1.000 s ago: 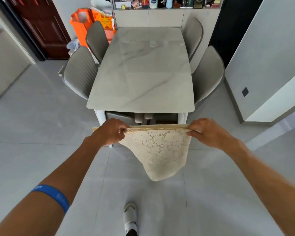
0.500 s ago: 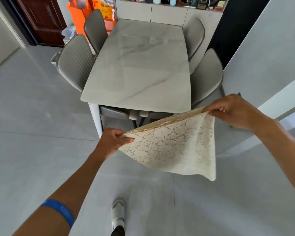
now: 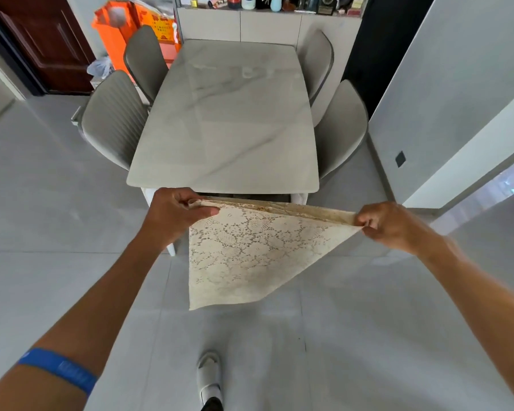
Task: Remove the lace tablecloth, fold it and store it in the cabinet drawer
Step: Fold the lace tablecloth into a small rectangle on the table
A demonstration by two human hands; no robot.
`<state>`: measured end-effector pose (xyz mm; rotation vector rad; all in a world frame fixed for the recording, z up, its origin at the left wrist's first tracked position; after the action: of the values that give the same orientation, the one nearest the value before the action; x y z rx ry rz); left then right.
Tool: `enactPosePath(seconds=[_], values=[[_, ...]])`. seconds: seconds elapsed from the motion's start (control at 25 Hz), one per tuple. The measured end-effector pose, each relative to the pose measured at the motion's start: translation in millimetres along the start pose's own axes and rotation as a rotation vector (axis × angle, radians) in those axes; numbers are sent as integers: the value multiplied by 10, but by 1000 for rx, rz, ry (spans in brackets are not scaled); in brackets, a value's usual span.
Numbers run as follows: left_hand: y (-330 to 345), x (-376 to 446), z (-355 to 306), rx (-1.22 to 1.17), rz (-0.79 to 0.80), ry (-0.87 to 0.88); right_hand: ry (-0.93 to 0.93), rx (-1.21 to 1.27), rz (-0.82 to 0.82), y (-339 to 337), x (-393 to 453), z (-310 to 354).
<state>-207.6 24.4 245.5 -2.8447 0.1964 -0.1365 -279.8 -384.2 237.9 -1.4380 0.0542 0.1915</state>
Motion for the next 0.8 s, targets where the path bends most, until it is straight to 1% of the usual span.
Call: enactPosePath(seconds=[0.12, 0.2, 0.28, 0.36, 0.44, 0.6, 0.72, 0.8], values=[[-10, 62, -121, 74, 34, 33, 75, 103, 31, 292, -99, 80], [-94, 122, -217, 105, 66, 63, 136, 214, -61, 340, -71, 110], [-223, 209, -266, 148, 100, 86, 174, 328, -161, 248, -12, 124], [-353, 248, -246, 174, 80, 64, 152, 375, -178, 108, 24, 171], [-424, 205, -183, 116, 21, 29, 111, 399, -160, -34, 40, 220], [-437, 130, -30, 71, -38, -4, 45, 333, -160, -193, 65, 266], [-475, 93, 85, 38, -71, -36, 85, 401, -238, -187, 76, 273], [-479, 35, 147, -13, -42, -46, 113, 483, -295, -137, 61, 308]])
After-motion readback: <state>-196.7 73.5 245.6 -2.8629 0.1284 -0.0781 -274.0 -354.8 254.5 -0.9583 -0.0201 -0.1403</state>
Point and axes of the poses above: each hand's wrist, its own x-axis towards the middle knuckle, its own y-axis out of the palm, z = x × y, the point moved 4 cm from there along x, towards the middle knuckle, and after that the axes turned 9 degrees about -x, right-handed, at the moved point
